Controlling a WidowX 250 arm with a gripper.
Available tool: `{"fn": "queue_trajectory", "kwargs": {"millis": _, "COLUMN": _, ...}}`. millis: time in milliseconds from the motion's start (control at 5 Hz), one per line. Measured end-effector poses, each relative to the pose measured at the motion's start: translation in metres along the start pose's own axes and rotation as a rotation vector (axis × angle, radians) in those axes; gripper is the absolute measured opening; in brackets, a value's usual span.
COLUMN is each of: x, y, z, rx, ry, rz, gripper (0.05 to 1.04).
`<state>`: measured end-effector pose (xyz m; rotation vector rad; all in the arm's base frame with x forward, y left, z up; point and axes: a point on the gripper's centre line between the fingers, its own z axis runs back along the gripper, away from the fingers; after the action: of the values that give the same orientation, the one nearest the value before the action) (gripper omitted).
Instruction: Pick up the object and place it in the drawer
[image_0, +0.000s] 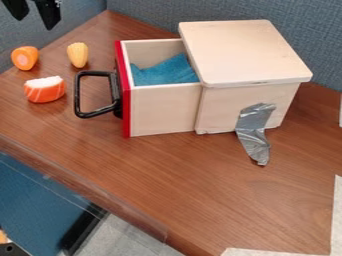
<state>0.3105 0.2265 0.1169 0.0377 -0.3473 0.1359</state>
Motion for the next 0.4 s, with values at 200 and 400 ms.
{"fn": "queue_trajectory", "kwargs": {"millis": 200, "x": -0.006, "y": -0.002, "z": -0.0133, "rx": -0.025, "ry": 0.03, "rz": -0.022, "gripper": 1.0}}
{"fn": "queue_trajectory", "kwargs": {"millis": 400, "x": -0.011, "y": -0.0089, "z": -0.0213, "rx": -0.066, "ry": 0.02, "rz": -0.258, "gripper": 1.0}}
